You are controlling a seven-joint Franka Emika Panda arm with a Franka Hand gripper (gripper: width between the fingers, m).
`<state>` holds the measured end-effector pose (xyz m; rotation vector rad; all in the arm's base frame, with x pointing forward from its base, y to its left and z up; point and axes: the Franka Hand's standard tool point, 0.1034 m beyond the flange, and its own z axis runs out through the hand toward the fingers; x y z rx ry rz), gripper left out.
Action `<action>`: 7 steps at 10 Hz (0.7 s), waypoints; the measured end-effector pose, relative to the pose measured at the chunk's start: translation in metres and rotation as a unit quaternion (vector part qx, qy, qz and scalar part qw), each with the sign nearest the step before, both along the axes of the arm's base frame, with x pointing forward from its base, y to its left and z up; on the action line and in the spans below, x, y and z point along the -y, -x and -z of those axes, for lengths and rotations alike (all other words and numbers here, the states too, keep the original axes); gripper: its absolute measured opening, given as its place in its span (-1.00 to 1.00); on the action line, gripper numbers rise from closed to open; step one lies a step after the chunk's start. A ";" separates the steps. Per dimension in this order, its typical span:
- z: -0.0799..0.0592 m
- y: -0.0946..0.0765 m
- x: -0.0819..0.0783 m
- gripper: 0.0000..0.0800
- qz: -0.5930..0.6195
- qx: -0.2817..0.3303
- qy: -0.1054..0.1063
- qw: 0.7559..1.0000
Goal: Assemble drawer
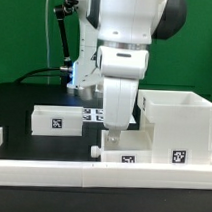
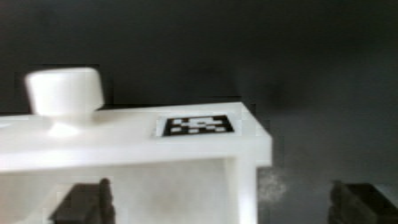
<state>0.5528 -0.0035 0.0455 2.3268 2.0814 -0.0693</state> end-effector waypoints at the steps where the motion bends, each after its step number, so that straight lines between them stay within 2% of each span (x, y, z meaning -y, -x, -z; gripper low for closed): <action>1: -0.008 -0.001 0.011 0.61 -0.004 -0.005 0.002 1.000; 3: -0.015 -0.009 0.036 0.62 -0.022 -0.017 0.004 1.000; 5: -0.013 -0.012 0.045 0.62 -0.018 -0.027 0.003 0.999; 7: -0.012 -0.011 0.046 0.62 -0.018 -0.029 0.002 0.999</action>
Offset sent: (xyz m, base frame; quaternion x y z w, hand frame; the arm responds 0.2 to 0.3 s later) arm 0.0180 -0.0275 -0.0017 0.0667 -0.0208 -0.0694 0.9951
